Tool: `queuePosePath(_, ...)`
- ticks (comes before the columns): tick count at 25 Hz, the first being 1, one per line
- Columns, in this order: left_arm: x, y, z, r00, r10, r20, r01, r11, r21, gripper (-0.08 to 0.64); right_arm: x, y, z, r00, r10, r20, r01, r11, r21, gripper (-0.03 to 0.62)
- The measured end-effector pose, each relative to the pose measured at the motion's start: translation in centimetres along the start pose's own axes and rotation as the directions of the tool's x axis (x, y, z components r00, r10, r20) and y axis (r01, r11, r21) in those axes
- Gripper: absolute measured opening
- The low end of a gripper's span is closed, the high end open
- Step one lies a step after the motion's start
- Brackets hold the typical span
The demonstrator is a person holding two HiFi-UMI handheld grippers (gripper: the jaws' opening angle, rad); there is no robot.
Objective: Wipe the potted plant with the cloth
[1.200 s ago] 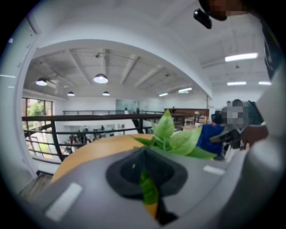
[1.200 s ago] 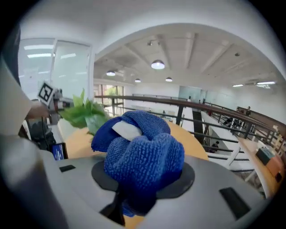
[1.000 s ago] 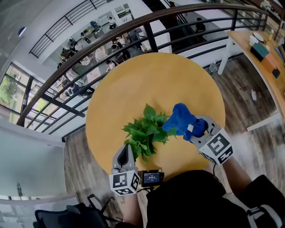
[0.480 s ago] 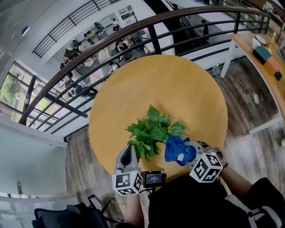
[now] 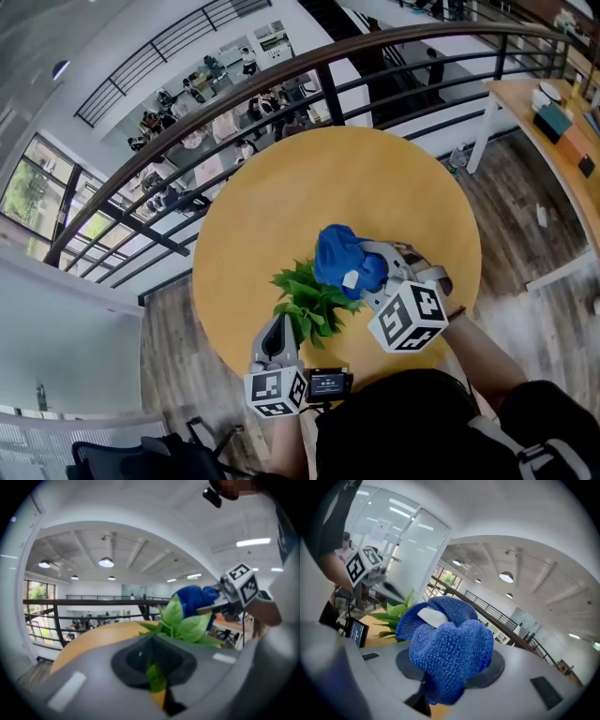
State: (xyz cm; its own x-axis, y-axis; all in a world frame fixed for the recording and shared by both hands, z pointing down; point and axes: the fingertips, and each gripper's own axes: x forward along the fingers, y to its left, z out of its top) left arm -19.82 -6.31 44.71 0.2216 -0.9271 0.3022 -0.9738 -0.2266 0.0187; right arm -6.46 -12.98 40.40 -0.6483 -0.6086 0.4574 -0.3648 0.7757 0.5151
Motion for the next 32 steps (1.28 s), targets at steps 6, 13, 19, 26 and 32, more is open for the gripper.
queuePosePath(6, 0.3, 0.8, -0.1, 1.0, -0.002, 0.009, 0.002, 1.0, -0.008, -0.002, -1.6, 4.0, -2.5, 0.996, 0.065, -0.063, -0.072, 0.99, -0.125, 0.167)
queuePosePath(13, 0.4, -0.4, 0.0, 1.0, -0.003, -0.001, 0.003, 1.0, -0.005, -0.002, -6.8, 0.7, -4.5, 0.998, -0.018, -0.061, 0.014, 0.998, -0.062, 0.169)
queuePosePath(19, 0.2, -0.5, 0.0, 1.0, 0.001, -0.001, -0.001, 1.0, -0.007, -0.002, -4.2, 1.5, 3.3, 0.985, 0.063, 0.158, -0.052, 0.996, -0.078, 0.169)
queuePosePath(26, -0.4, -0.5, -0.1, 1.0, -0.001, 0.004, 0.001, 1.0, -0.011, -0.002, 1.9, 1.0, 1.9, 0.999, -0.017, 0.041, 0.022, 0.992, -0.121, 0.169)
queuePosePath(32, -0.1, -0.5, -0.3, 1.0, -0.008, 0.001, 0.008, 1.0, -0.016, -0.002, -1.7, -3.1, 1.5, 0.985, -0.152, 0.087, 0.15, 0.988, 0.023, 0.169)
